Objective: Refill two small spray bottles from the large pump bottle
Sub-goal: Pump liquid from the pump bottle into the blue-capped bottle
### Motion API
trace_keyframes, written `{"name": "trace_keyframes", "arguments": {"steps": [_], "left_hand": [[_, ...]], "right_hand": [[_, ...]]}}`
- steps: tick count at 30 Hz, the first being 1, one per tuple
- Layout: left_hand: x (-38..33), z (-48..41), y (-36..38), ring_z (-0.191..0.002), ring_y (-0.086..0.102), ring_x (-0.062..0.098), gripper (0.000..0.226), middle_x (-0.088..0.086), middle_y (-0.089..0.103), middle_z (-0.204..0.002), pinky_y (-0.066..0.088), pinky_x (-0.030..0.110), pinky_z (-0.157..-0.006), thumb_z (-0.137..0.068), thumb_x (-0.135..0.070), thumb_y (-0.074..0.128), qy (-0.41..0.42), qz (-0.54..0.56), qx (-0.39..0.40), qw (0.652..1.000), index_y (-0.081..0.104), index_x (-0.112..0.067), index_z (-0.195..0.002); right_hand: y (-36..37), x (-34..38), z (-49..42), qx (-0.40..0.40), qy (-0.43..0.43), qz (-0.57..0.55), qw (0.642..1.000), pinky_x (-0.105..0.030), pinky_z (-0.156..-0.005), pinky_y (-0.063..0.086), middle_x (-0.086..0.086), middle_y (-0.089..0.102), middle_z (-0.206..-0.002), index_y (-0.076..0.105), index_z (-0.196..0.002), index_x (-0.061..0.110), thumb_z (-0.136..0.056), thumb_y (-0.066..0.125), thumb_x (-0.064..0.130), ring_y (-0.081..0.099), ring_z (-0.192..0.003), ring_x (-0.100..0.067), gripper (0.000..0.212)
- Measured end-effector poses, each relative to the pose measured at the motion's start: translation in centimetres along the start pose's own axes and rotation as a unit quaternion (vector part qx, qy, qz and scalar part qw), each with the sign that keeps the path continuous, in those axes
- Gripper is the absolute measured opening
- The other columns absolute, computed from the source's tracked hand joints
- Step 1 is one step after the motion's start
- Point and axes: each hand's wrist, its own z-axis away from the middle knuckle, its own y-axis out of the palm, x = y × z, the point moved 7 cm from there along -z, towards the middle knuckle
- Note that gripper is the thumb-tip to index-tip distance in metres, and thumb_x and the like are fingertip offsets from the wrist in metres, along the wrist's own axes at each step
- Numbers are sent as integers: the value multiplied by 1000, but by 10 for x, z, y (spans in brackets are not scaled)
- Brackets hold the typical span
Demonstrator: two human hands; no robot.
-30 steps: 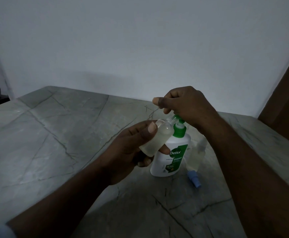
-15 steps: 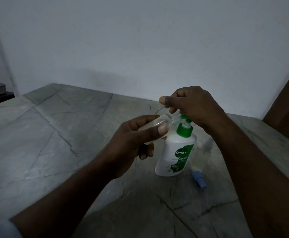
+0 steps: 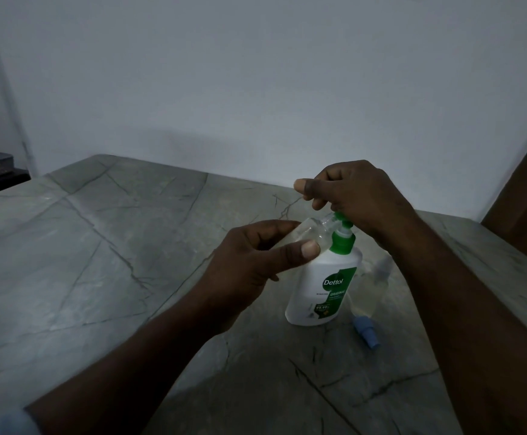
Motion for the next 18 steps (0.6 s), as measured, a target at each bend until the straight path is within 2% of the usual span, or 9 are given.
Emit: {"name": "trace_keyframes", "arguments": {"steps": [3, 6, 14, 18], "left_hand": [[-5, 0, 0, -103, 73, 20, 52, -3, 79, -108, 56, 60, -95, -65, -53, 80, 20, -16, -9, 1000, 78, -26, -110], [-7, 0, -1, -98, 73, 18, 46, -5, 78, -105, 58, 58, -92, -65, -53, 81, 36, -37, -11, 999, 78, -29, -105], [-7, -1, -4, -98, 70, 32, 42, 1, 77, -103, 56, 64, -89, -64, -50, 84, 36, -36, -3, 999, 79, -28, -99], [-5, -1, -4, -99, 70, 35, 39, 5, 77, -104, 57, 58, -89, -66, -46, 85, 31, -15, 12, 999, 79, -26, -99]], "right_hand": [[1, 0, 0, 0, -1, -2, 1000, -28, -69, 49, 8, 75, -76, 76, -82, 23, -84, 72, 57, 67, -73, -7, 34], [1, -1, 0, 5, 2, -3, 1000, -27, -66, 45, 9, 75, -76, 76, -81, 23, -84, 73, 56, 64, -69, -6, 33], [8, -3, 0, 32, 19, 7, 999, -27, -65, 43, 7, 75, -79, 77, -85, 21, -85, 73, 53, 64, -70, -7, 32], [12, -6, 1, 58, 37, 12, 998, -27, -64, 42, 7, 75, -82, 78, -87, 20, -85, 73, 52, 64, -73, -8, 32]]}}
